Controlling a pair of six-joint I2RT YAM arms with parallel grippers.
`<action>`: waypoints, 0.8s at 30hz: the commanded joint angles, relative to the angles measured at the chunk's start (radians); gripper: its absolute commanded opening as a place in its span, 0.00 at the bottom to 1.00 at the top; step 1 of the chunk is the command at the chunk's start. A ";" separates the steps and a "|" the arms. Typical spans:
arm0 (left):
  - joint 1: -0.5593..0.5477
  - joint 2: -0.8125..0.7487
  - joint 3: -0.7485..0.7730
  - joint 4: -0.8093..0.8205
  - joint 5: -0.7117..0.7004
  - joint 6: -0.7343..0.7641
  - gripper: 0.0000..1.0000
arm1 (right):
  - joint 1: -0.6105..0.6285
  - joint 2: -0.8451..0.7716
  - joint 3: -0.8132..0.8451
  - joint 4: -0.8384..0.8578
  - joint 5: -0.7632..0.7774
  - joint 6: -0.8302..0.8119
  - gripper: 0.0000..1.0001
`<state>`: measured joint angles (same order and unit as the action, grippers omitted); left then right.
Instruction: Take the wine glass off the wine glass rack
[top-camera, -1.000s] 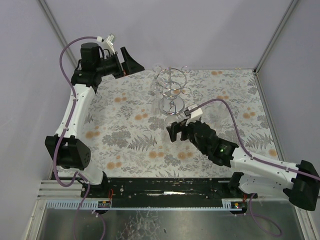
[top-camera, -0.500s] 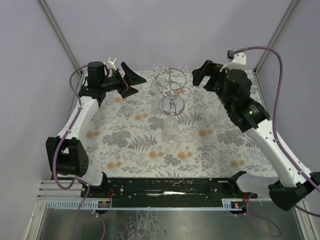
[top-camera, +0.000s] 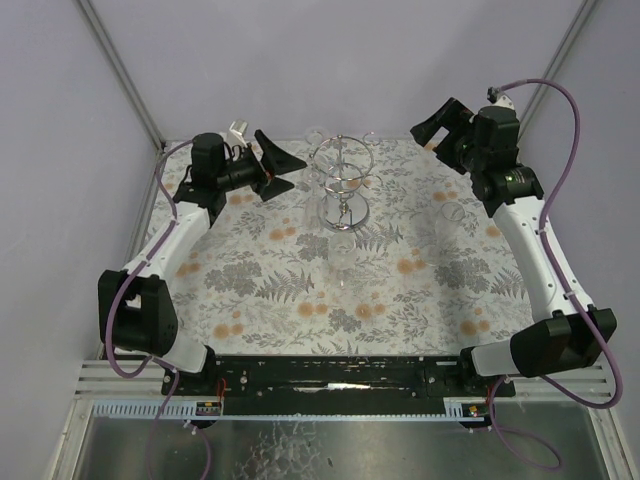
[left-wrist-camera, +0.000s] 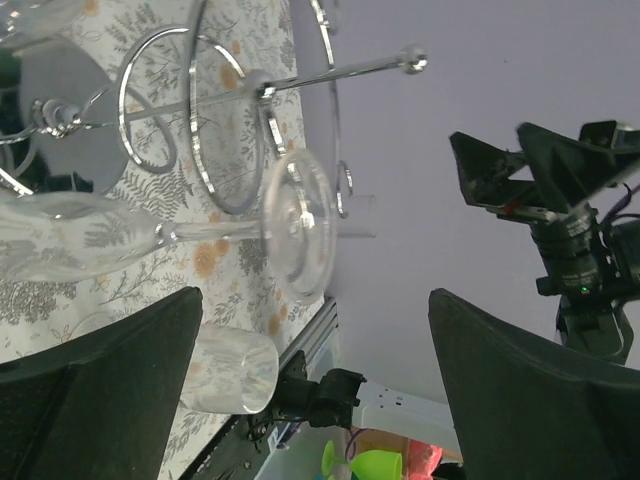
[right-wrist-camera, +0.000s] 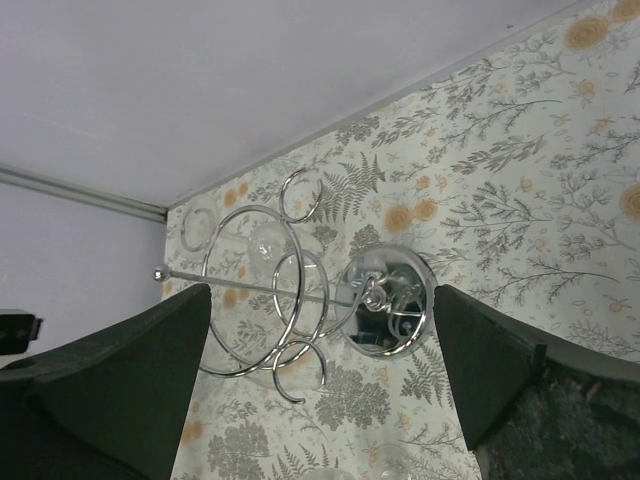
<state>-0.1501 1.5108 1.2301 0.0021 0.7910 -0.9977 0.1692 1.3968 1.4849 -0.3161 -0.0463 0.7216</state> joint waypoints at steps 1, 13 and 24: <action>0.001 -0.036 -0.056 0.121 -0.028 -0.060 0.92 | -0.002 -0.044 0.022 0.029 -0.049 0.027 0.99; -0.003 -0.023 -0.097 0.195 -0.031 -0.156 0.64 | -0.002 -0.037 -0.001 0.049 -0.053 0.051 0.99; -0.017 -0.006 -0.108 0.211 -0.026 -0.178 0.54 | -0.002 -0.048 -0.032 0.071 -0.053 0.064 0.99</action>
<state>-0.1562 1.5078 1.1305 0.1280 0.7616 -1.1557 0.1692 1.3865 1.4544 -0.3016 -0.0738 0.7757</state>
